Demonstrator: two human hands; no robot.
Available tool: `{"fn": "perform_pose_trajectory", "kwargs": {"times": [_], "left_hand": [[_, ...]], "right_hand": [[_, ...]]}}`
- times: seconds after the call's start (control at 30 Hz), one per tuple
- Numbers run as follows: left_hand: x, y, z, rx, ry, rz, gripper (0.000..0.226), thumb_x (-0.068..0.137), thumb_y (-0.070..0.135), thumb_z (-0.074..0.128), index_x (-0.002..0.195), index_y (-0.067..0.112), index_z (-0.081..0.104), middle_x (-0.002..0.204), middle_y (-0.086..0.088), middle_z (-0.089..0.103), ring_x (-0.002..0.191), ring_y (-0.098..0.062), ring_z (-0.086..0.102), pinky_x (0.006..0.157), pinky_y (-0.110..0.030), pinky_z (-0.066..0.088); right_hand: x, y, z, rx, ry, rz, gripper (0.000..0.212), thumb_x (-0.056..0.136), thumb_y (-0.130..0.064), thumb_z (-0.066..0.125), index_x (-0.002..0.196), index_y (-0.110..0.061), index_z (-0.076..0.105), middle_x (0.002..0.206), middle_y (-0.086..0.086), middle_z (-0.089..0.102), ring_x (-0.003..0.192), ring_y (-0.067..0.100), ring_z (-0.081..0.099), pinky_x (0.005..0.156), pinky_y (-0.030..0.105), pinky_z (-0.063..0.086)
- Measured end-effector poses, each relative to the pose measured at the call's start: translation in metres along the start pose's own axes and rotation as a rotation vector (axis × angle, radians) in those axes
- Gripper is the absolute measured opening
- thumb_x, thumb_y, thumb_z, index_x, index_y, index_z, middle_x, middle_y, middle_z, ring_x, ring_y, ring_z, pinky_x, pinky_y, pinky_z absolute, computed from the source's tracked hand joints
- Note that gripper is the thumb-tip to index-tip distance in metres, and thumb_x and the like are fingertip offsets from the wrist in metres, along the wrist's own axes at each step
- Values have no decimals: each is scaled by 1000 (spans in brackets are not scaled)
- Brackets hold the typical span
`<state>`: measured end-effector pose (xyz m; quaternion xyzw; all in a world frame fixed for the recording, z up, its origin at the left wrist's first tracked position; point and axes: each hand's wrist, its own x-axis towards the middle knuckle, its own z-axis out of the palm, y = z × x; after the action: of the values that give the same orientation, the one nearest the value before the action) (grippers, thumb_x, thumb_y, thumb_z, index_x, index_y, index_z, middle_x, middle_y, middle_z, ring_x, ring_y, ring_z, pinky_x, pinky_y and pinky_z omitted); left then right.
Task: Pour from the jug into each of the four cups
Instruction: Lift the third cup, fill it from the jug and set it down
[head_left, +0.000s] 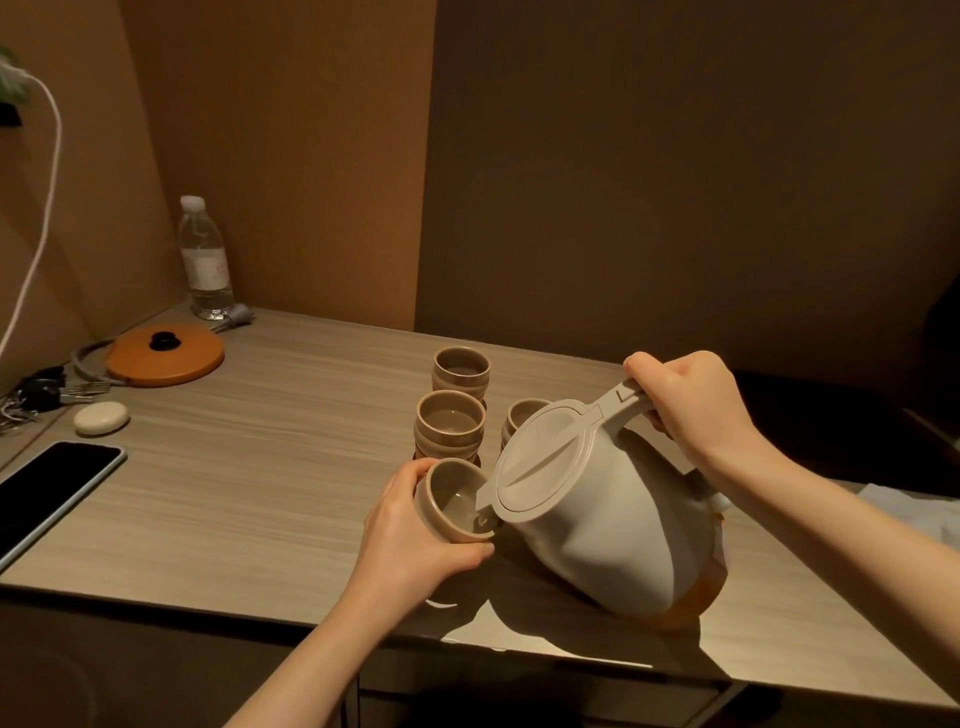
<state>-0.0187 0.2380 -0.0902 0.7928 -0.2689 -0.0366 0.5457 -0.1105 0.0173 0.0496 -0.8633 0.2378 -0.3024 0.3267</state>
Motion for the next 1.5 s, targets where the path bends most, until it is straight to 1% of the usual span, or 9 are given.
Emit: {"fn": "perform_pose_trajectory", "kwargs": {"times": [0.2,0.43,0.67,0.77,0.9,1.07,1.2,1.33,1.5], "left_hand": [[-1,-2,1,-4,11,-15,88,42,39,93,117,36,47,111,15,59,104,-7,56,85,-25,49],[0,-3,2,-11,9,-24,88,42,41,92,117,37,47,112,18,57,106,-6,55,87,-29,50],[-2,-3,1,-21,14,-16,85,41,42,91,114,39,46,110,19,57,104,-3,55,86,-26,50],[-2,-3,1,-25,17,-18,84,42,40,92,113,40,46,109,20,57,103,-2,54,85,-24,48],[-2,-3,1,-31,17,-23,85,42,40,92,113,40,47,109,20,58,103,-2,55,85,-24,48],[-2,-3,2,-34,16,-44,85,43,37,93,115,37,48,110,18,58,105,-4,55,85,-24,48],[-2,-3,2,-34,16,-48,86,44,35,94,117,35,48,111,17,58,104,-5,55,82,-19,45],[-3,-3,2,-40,12,-56,85,44,36,94,115,37,47,109,19,57,103,-3,54,79,-16,43],[-3,0,3,-60,13,-61,84,44,34,94,115,36,48,109,19,57,102,-2,55,77,-13,42]], "right_hand": [[0,-1,0,-9,-7,20,51,73,-46,48,45,-4,55,42,6,49,50,24,47,67,53,50],[-1,-3,-2,0,-2,18,49,73,-44,48,37,-12,52,39,2,47,49,22,45,67,53,50],[-1,-1,0,14,3,-9,49,76,-41,50,40,-9,53,41,5,48,49,24,45,62,44,44],[-1,-1,0,10,3,-18,51,79,-40,50,42,-3,54,42,6,49,50,24,46,63,45,45],[-1,0,0,10,5,-24,49,82,-37,51,42,-8,55,41,4,49,50,24,47,63,46,46],[-1,-2,0,7,8,-20,48,77,-41,50,39,-11,53,41,5,48,49,23,46,63,45,45],[0,-2,1,12,4,-11,49,74,-45,48,39,-11,54,42,5,49,50,24,47,65,47,47],[1,-1,2,17,11,-30,49,81,-39,51,40,-12,54,42,4,49,50,23,47,63,45,46],[0,1,0,19,12,-5,49,76,-42,50,40,-10,53,42,4,47,50,24,45,62,45,44]]}}
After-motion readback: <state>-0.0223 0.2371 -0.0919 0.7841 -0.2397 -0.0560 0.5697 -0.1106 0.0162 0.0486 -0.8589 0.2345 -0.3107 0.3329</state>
